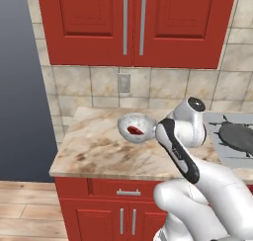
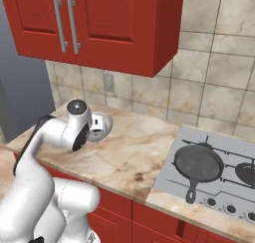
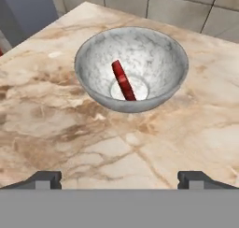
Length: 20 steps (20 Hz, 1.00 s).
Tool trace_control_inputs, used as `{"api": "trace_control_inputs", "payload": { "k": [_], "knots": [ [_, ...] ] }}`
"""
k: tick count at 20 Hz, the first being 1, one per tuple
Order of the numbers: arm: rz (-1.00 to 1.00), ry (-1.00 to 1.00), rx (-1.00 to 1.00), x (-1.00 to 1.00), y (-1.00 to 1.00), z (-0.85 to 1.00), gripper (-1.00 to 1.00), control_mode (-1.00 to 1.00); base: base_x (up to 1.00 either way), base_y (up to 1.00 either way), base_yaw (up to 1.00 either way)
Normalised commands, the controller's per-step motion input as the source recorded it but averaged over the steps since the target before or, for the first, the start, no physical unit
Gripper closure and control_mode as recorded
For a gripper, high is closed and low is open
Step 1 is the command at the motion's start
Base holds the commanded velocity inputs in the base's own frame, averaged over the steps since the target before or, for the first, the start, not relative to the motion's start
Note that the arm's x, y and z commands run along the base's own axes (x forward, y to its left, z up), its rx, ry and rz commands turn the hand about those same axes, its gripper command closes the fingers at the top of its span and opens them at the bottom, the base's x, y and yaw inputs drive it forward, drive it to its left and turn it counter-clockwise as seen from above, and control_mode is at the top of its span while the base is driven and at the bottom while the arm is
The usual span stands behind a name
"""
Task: Place one of the steaks on the plate and the other in the bowl. Then place the bowl in the fridge.
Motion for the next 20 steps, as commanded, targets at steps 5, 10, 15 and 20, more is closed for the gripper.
{"api": "trace_control_inputs", "payload": {
  "k": [5,10,15,20],
  "knots": [
    [-0.17,0.2,0.0,-0.85,-0.31,0.33,-1.0,-1.0,0.0,0.0,0.0],
    [-0.07,0.01,0.0,-0.8,-0.14,0.0,-1.0,-1.0,0.0,0.0,0.0],
    [0.0,-0.02,0.0,-0.19,0.0,0.0,-1.0,-1.0,0.0,0.0,0.0],
    [0.0,-0.01,0.0,-0.02,0.0,0.0,-1.0,-1.0,0.0,0.0,0.0]
  ]
}}
